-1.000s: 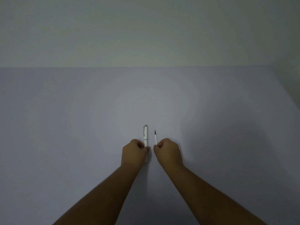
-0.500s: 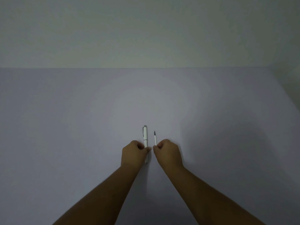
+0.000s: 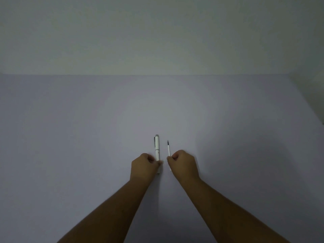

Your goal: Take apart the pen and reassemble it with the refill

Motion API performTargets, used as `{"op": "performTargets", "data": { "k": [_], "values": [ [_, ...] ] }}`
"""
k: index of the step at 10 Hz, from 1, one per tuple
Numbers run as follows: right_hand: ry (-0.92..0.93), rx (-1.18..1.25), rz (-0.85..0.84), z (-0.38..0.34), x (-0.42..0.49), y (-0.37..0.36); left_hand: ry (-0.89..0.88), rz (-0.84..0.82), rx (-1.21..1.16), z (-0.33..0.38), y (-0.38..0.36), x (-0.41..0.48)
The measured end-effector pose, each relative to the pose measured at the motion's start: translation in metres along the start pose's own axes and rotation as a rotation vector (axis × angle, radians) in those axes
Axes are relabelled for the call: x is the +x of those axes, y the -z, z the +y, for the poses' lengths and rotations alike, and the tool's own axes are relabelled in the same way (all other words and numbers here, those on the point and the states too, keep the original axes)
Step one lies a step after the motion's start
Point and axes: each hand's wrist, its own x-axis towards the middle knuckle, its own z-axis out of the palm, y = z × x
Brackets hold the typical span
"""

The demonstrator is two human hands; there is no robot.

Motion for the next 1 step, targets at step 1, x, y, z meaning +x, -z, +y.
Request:
{"op": "performTargets", "data": {
  "k": [1],
  "values": [
    [0.034, 0.003, 0.050, -0.0039, -0.0024, 0.0050, -0.013, 0.031, -0.028, 0.0032, 0.0037, -0.0035]
  ]
}}
